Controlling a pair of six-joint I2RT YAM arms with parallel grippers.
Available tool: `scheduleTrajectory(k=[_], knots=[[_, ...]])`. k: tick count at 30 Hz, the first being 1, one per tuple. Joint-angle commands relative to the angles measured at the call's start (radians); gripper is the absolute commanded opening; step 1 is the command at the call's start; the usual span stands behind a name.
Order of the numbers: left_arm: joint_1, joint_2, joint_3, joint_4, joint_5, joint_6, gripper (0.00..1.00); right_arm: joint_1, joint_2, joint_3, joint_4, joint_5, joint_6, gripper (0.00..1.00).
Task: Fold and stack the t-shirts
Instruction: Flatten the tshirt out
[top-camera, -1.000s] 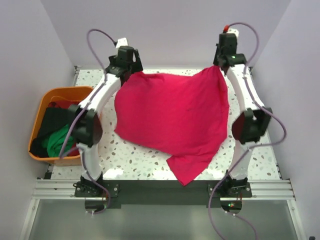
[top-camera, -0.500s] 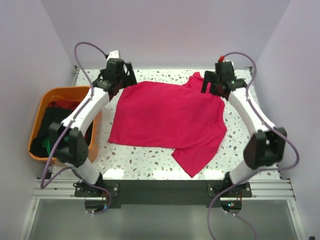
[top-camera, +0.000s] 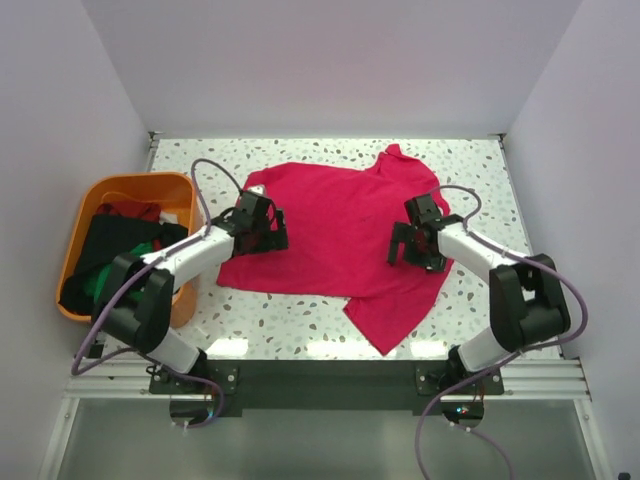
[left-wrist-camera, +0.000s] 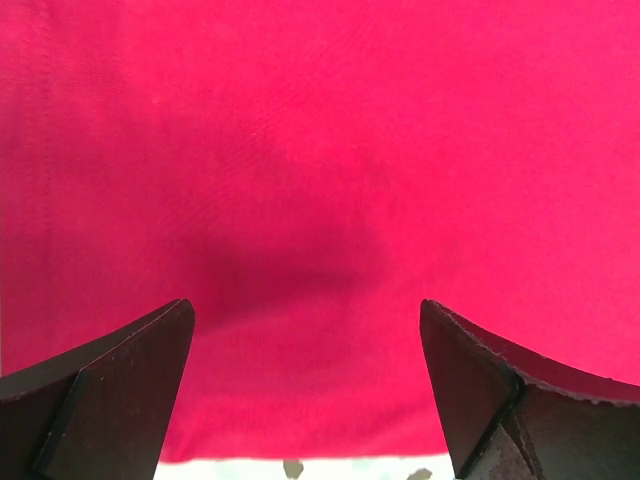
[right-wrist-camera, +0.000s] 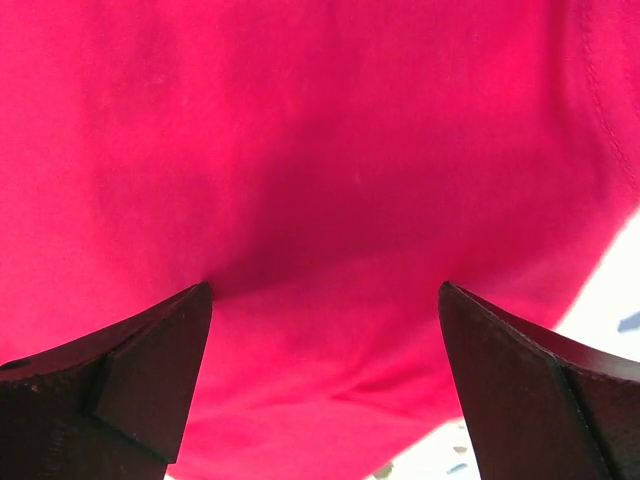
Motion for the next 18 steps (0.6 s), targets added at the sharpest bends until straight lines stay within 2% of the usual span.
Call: scheduleTrajectory(k=[1, 7, 13, 18], knots=[[0.007, 0.075, 0.02, 0.098, 0.029, -0.039, 1.0, -0.049, 0.069, 0.02, 0.065, -0.019, 0.042, 0.99], [0.02, 0.247, 0.151, 0.092, 0.037, -0.027, 1.0, -0.178, 0.267, 0.131, 0.079, -0.023, -0.023, 0.99], [0.022, 0.414, 0.313, 0.073, 0.069, 0.001, 1.0, -0.289, 0.442, 0.366, 0.079, -0.08, -0.065, 0.99], [0.022, 0.484, 0.465, 0.043, 0.095, 0.016, 1.0, -0.339, 0.551, 0.558, 0.027, -0.111, -0.138, 0.99]])
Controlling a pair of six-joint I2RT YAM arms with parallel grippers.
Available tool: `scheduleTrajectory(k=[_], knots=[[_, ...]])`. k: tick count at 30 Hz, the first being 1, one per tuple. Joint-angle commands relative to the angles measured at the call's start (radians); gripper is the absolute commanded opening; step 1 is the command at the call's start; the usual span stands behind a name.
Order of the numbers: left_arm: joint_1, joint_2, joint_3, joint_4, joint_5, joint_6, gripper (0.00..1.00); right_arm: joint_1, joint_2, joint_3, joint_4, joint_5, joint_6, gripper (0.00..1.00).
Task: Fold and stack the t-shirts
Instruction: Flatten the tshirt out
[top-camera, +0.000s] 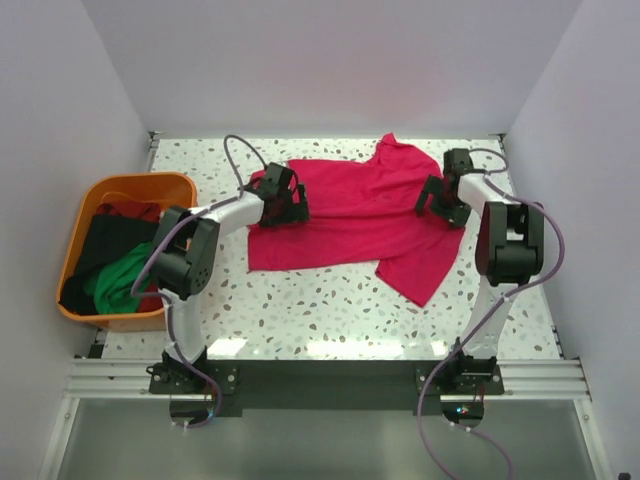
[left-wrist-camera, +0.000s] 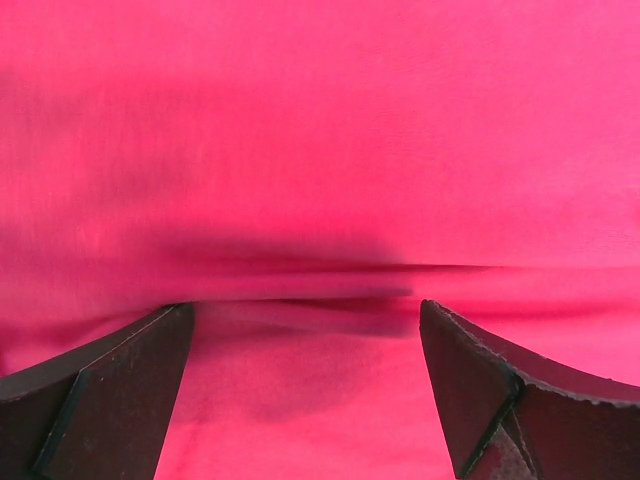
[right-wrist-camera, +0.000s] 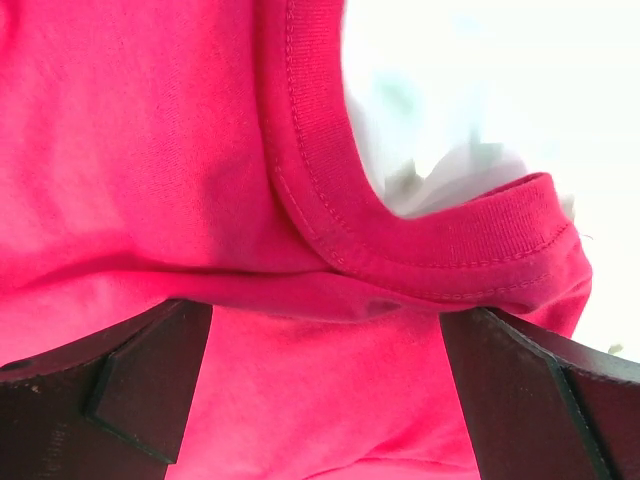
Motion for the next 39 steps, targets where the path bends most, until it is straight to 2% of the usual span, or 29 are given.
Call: scheduleTrajectory(k=[1, 4, 6, 9, 13, 16, 19, 21, 23, 30, 31, 34, 36, 39], knots=[[0.006, 0.029, 0.121, -0.023, 0.031, 0.028, 1.0, -0.021, 0.072, 0.128, -0.034, -0.074, -0.078, 0.99], [0.006, -0.038, 0.141, -0.072, 0.002, 0.038, 1.0, -0.015, 0.0, 0.153, -0.061, -0.077, -0.109, 0.99], [0.006, -0.098, 0.115, -0.104, -0.038, 0.029, 1.0, -0.013, -0.124, 0.115, -0.055, -0.074, -0.106, 0.99], [0.006, -0.258, -0.013, -0.146, -0.109, -0.019, 1.0, -0.007, -0.32, -0.014, -0.039, -0.059, -0.087, 0.99], [0.007, -0.495, -0.27, -0.196, -0.161, -0.125, 1.0, -0.006, -0.512, -0.245, -0.09, -0.002, -0.024, 0.98], [0.011, -0.582, -0.387, -0.232, -0.19, -0.175, 1.0, -0.006, -0.618, -0.36, -0.133, 0.011, 0.017, 0.99], [0.014, -0.596, -0.452, -0.232, -0.176, -0.224, 1.0, -0.006, -0.695, -0.462, -0.115, -0.029, 0.043, 0.99], [0.014, -0.59, -0.477, -0.203, -0.149, -0.251, 0.96, -0.006, -0.767, -0.509, -0.099, -0.058, 0.042, 0.99], [0.014, -0.582, -0.515, -0.162, -0.124, -0.272, 0.85, -0.006, -0.808, -0.548, -0.105, -0.057, 0.042, 0.99], [0.012, -0.487, -0.529, -0.079, -0.072, -0.295, 0.68, -0.004, -0.858, -0.585, -0.128, -0.064, 0.045, 0.99], [0.014, -0.478, -0.527, -0.077, -0.072, -0.301, 0.6, -0.004, -0.862, -0.595, -0.134, -0.065, 0.048, 0.99], [0.014, -0.453, -0.532, -0.083, -0.09, -0.315, 0.48, -0.004, -0.885, -0.611, -0.16, -0.061, 0.052, 0.99], [0.014, -0.452, -0.544, -0.08, -0.116, -0.326, 0.45, -0.001, -0.901, -0.612, -0.18, -0.051, 0.057, 0.99], [0.014, -0.439, -0.543, -0.075, -0.126, -0.326, 0.43, 0.066, -0.934, -0.603, -0.228, 0.021, 0.069, 0.99]])
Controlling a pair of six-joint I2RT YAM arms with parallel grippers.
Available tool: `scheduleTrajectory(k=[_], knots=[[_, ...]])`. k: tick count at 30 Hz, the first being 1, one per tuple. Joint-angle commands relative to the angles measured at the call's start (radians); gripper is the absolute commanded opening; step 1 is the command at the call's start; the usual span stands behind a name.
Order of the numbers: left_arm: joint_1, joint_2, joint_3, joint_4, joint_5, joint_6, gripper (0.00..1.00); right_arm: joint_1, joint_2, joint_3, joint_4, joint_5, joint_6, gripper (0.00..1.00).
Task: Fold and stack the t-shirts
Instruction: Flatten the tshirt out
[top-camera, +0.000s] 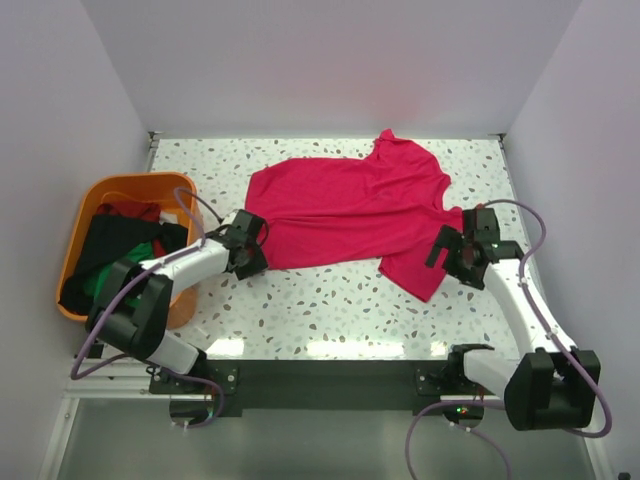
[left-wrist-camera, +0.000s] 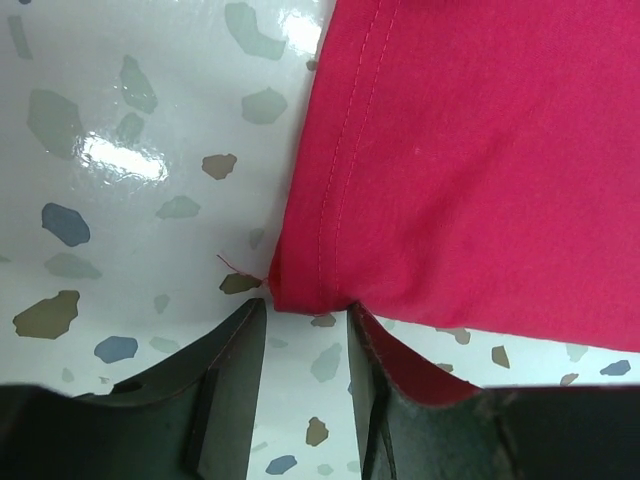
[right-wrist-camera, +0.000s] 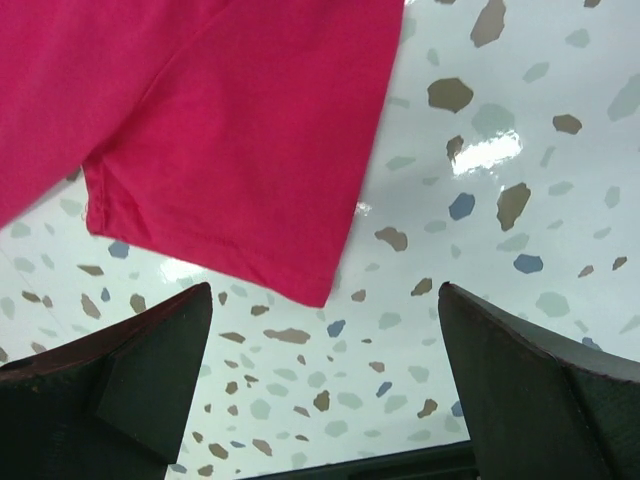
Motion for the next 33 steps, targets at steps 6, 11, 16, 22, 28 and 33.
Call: scheduleTrajectory(k=[6, 11, 16, 22, 28, 33], knots=[[0.007, 0.05, -0.007, 0.055, -0.013, -0.016, 0.28, 0.271, -0.031, 0.007, -0.146, 0.17, 0.121, 0.99], [0.007, 0.06, -0.008, 0.082, 0.007, 0.018, 0.09, 0.366, 0.027, -0.047, -0.133, 0.183, 0.151, 0.98], [0.007, 0.056, -0.024, 0.107, 0.016, 0.053, 0.0, 0.431, 0.092, -0.074, -0.027, 0.2, 0.148, 0.96], [0.007, 0.011, -0.048, 0.133, -0.002, 0.102, 0.0, 0.427, 0.228, -0.039, 0.078, 0.262, 0.142, 0.91], [0.007, -0.007, -0.044, 0.116, -0.025, 0.105, 0.0, 0.417, 0.302, -0.048, 0.104, 0.253, 0.154, 0.78], [0.005, 0.0, -0.028, 0.102, -0.03, 0.105, 0.0, 0.382, 0.291, -0.134, 0.156, 0.205, 0.149, 0.54]])
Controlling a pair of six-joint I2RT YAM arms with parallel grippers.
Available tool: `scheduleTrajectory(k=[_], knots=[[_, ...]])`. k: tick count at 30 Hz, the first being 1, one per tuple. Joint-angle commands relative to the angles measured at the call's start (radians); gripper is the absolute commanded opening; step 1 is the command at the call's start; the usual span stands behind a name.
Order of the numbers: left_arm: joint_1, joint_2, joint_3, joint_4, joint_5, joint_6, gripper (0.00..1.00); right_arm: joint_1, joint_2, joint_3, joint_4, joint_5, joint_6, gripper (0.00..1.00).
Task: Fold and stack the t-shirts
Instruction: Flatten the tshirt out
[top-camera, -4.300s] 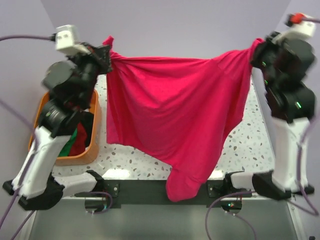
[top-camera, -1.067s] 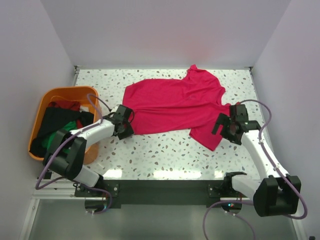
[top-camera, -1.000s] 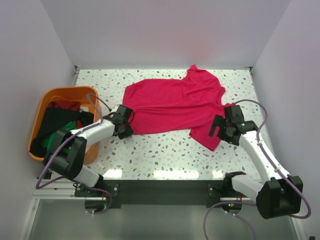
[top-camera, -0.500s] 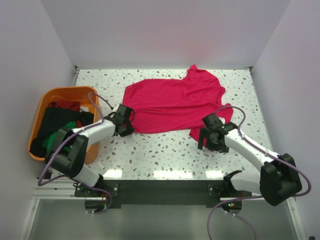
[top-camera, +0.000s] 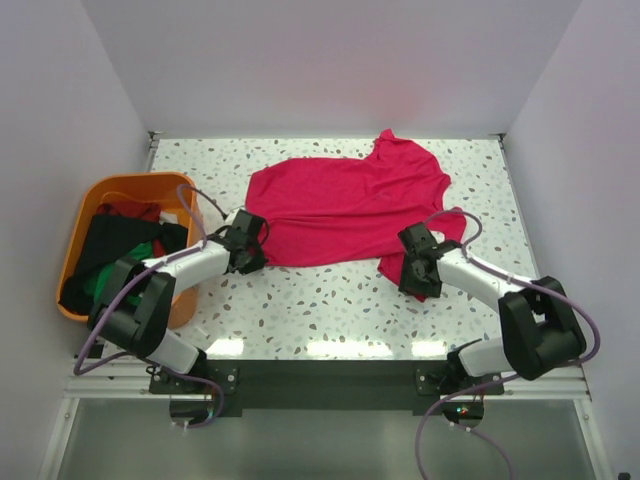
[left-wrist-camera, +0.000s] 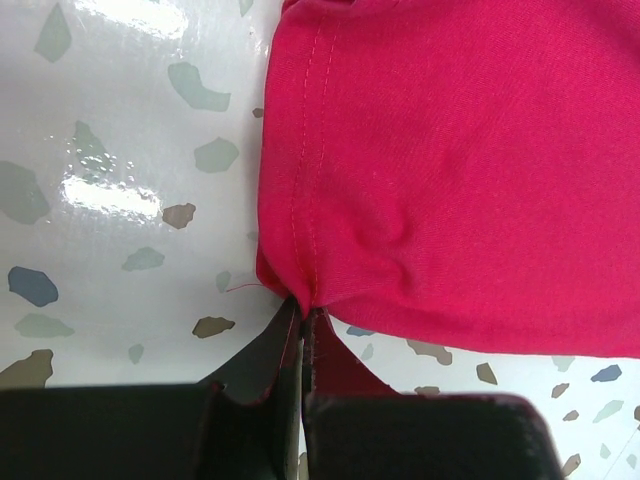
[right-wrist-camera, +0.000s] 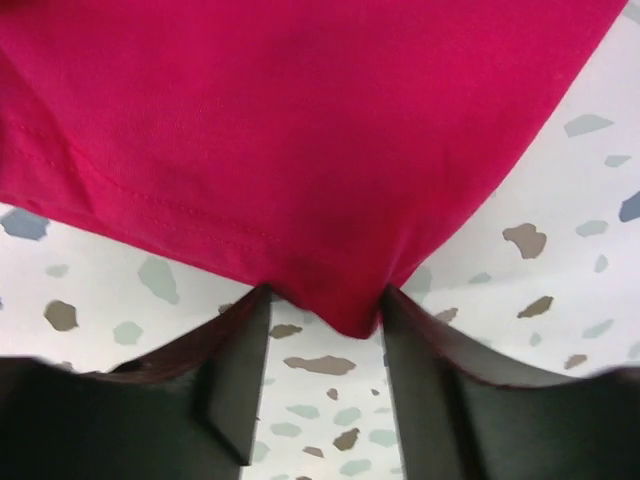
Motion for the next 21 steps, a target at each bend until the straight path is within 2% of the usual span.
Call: scheduleTrajectory(k=[1, 2, 3, 7, 8, 12, 14, 18, 20, 21], knots=[[0.005, -0.012, 0.001, -0.027, -0.032, 0.029, 0.0, -0.045, -0.004, -0.064, 0.073, -0.009, 0.009, 0.49], [0.005, -0.011, 0.004, -0.03, -0.033, 0.029, 0.0, -0.054, -0.007, -0.071, 0.083, -0.021, 0.001, 0.45], [0.005, -0.012, 0.01, -0.033, -0.036, 0.029, 0.0, -0.066, -0.012, -0.081, 0.093, -0.039, -0.013, 0.31], [0.003, -0.026, 0.016, -0.033, -0.037, 0.038, 0.0, -0.123, -0.039, -0.09, 0.125, -0.087, -0.068, 0.1], [0.003, -0.037, 0.015, -0.026, -0.032, 0.038, 0.0, -0.126, -0.052, -0.09, 0.125, -0.09, -0.085, 0.0], [0.002, -0.096, 0.059, -0.042, -0.044, 0.07, 0.0, -0.132, -0.163, -0.017, 0.075, -0.089, -0.123, 0.0], [-0.01, -0.163, 0.097, -0.079, -0.072, 0.082, 0.0, -0.131, -0.271, 0.039, 0.002, -0.055, -0.148, 0.0], [-0.053, -0.288, 0.26, -0.173, -0.167, 0.115, 0.0, -0.132, -0.476, 0.291, -0.157, 0.059, -0.176, 0.0], [-0.066, -0.36, 0.351, -0.199, -0.208, 0.121, 0.0, -0.134, -0.524, 0.39, -0.186, 0.109, -0.185, 0.0], [-0.072, -0.383, 0.384, -0.205, -0.211, 0.138, 0.0, -0.132, -0.543, 0.496, -0.2, 0.117, -0.194, 0.0]])
